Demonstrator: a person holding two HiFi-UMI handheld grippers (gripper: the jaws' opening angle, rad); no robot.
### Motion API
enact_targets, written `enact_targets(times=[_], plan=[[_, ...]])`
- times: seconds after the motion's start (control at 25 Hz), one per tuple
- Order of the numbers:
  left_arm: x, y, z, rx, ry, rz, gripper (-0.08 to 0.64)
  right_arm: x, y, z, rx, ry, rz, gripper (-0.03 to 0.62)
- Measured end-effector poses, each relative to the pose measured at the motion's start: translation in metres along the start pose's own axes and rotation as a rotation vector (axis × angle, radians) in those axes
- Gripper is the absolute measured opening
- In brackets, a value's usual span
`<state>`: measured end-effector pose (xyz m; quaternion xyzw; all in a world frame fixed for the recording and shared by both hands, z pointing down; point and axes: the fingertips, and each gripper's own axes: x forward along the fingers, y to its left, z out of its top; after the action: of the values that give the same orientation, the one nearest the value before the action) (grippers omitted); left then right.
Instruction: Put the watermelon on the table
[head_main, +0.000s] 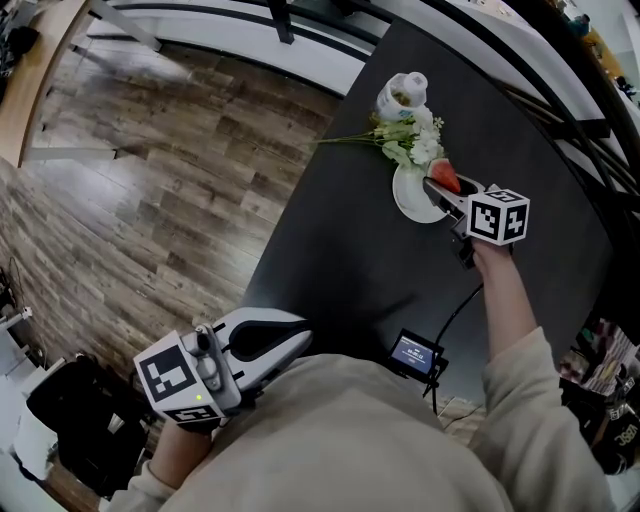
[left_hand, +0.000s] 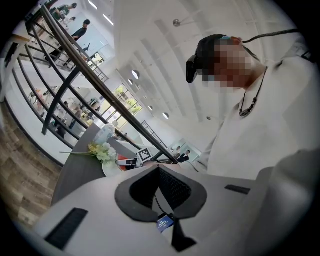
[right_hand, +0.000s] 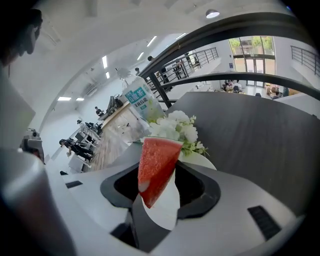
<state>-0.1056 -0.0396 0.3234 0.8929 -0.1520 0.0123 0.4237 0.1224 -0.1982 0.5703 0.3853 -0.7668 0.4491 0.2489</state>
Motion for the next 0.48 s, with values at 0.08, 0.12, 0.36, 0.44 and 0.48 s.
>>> enact_targets(times=[0.08, 0.12, 0.36, 0.44, 0.48], plan=[[0.000, 0.001, 0.000, 0.001, -0.001, 0.001, 0.002, 0.006, -0.008, -0.006, -0.012, 0.026, -0.027, 0.199], [0.000, 0.001, 0.000, 0.000, -0.001, 0.001, 0.002, 0.009, -0.011, -0.009, -0.018, 0.038, -0.040, 0.199], [-0.003, -0.001, -0.003, -0.010, 0.004, 0.003, 0.002, 0.019, -0.019, -0.026, -0.023, 0.091, -0.089, 0.199], [-0.003, 0.000, -0.004, -0.013, 0.006, 0.004, 0.001, 0.023, -0.022, -0.032, -0.042, 0.115, -0.114, 0.199], [-0.003, 0.000, -0.005, -0.015, 0.006, 0.004, 0.001, 0.025, -0.023, -0.035, -0.050, 0.125, -0.126, 0.199]])
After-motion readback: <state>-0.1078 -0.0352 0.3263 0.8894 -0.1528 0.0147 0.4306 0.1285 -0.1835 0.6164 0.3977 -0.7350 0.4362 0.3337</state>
